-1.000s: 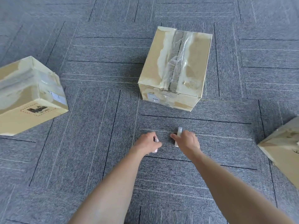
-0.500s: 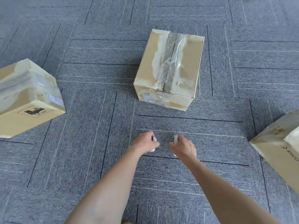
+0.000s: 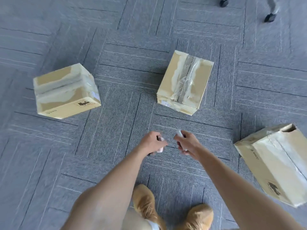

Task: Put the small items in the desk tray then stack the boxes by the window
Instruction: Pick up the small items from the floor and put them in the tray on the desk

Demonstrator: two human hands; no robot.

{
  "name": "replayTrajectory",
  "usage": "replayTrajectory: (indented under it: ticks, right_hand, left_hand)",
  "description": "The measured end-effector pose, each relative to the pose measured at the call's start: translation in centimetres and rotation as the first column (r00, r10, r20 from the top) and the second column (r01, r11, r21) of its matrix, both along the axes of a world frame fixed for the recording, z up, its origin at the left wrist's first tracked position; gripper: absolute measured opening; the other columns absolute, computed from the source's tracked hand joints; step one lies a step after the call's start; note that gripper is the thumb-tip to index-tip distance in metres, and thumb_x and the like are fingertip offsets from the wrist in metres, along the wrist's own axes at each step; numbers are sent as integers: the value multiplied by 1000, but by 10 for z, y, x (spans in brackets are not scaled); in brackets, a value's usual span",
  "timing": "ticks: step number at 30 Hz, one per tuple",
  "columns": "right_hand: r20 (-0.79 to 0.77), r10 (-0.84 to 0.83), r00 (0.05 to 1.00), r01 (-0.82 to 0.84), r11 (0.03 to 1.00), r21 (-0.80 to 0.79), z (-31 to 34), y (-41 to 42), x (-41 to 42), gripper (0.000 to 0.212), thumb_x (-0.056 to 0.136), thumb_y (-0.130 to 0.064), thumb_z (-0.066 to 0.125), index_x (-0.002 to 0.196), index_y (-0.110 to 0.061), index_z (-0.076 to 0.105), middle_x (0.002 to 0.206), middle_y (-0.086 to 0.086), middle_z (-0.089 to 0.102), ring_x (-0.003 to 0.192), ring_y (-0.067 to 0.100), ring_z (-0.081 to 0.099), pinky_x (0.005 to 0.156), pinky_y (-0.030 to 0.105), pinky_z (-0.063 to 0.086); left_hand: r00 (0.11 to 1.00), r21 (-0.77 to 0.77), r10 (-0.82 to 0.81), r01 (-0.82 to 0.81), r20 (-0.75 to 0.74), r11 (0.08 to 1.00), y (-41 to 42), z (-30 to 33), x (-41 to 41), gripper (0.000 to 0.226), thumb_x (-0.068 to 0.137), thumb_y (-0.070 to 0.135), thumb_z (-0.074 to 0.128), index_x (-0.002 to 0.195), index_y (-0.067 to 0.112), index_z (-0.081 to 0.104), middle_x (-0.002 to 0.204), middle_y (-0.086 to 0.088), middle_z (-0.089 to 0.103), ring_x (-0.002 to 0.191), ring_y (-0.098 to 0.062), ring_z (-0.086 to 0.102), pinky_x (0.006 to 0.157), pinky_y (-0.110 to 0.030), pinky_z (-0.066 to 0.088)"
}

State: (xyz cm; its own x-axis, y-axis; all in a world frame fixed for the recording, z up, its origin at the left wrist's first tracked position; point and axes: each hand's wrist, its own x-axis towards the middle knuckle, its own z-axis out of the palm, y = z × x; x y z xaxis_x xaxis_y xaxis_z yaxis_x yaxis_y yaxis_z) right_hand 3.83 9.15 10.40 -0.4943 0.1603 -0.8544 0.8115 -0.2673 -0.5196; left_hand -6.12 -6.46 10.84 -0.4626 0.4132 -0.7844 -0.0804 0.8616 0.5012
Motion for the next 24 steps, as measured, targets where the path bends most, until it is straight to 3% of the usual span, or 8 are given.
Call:
replayTrajectory:
  ticks: [2,5,10,15,18,24]
  right_hand:
    - [-26,61,998,-61,998,22,64,-11,-3,15,91,-17,70,101,-11,61,72,7,56,52,12,45,44,23,37]
    - [-51,208,977,-204,977,66,160,-29,-11,23,83,-7,78,97,-14,61,86,11,62,55,11,47,46,23,40]
    - [-73,431,899,-411,891,192,316,-60,-32,38,81,5,75,107,-16,57,94,6,60,61,11,51,46,14,46]
    - [-110,622,775,-561,758,333,439,-105,-46,22,90,-8,69,107,-17,58,89,8,64,57,11,51,47,19,46]
    - [-122,705,699,-599,669,440,497,-133,-48,12,94,-20,67,103,-14,61,80,6,63,52,10,50,45,22,44]
    - [-198,824,531,-624,538,566,593,-209,-34,20,94,-31,65,94,-12,60,68,0,57,47,10,51,42,19,44]
  left_hand:
    - [997,12,66,-67,33,998,-15,58,1,38,93,27,70,124,10,56,79,0,68,46,-6,62,39,-22,47]
    - [986,2,151,-151,67,988,-38,145,-2,40,92,24,72,126,11,56,87,-9,69,59,-18,68,42,-27,51]
    - [980,16,194,-195,34,981,-86,296,-7,33,83,26,80,107,18,59,94,-1,65,65,-14,66,48,-26,55]
    - [978,49,204,-206,39,977,-141,420,-5,32,77,28,84,99,22,61,91,2,65,71,-9,66,47,-18,51]
    - [955,88,293,-289,-37,953,-175,481,9,27,82,26,80,100,22,59,90,4,62,73,-9,64,45,-15,48]
    - [791,194,574,-542,-213,818,-258,573,71,22,83,25,74,96,21,57,98,-4,66,79,-15,69,47,-17,50]
